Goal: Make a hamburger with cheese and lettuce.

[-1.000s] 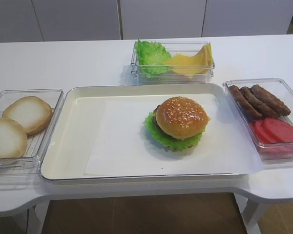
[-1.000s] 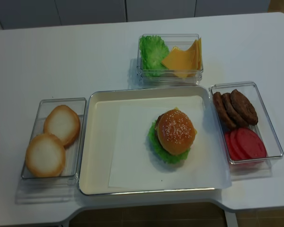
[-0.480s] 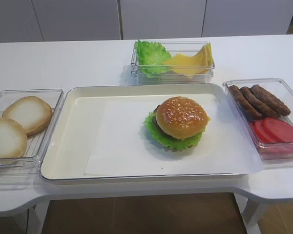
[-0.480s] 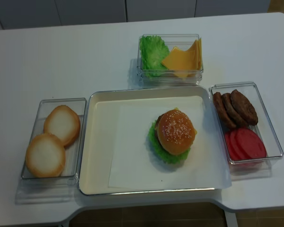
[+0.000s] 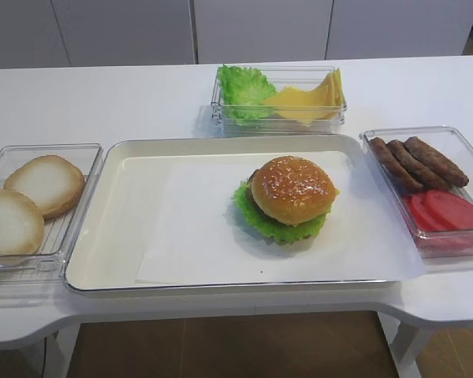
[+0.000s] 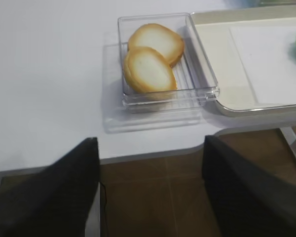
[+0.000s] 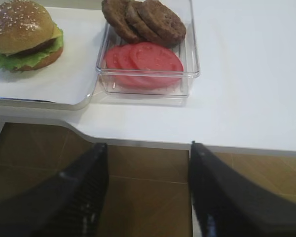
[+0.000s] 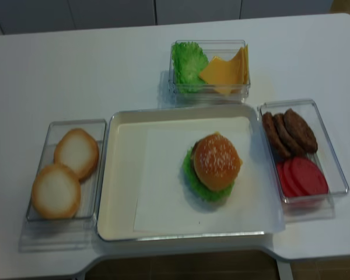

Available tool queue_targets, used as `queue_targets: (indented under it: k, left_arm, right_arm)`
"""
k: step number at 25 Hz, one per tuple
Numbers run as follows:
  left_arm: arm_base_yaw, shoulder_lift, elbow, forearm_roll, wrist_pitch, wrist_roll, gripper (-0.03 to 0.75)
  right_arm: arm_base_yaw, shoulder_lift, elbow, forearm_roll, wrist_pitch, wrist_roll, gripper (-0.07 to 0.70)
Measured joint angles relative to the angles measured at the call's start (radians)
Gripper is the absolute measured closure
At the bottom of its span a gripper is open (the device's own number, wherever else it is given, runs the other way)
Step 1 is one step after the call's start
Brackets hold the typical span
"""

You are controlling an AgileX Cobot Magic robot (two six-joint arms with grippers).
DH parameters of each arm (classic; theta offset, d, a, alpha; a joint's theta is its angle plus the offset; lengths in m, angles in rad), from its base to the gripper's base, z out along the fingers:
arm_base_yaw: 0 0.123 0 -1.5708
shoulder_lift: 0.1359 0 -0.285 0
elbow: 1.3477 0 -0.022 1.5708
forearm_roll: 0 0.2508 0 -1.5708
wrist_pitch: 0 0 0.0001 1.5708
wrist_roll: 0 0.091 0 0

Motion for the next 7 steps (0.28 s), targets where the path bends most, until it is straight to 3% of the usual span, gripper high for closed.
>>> queue_targets:
  k: [7]
  left_arm:
    - [0.000,-0.002,0.066,-0.002,0.000,0.023,0.239]
  right_arm:
    - [0.000,0.000,0.000,0.000,0.000,0.000,0.232]
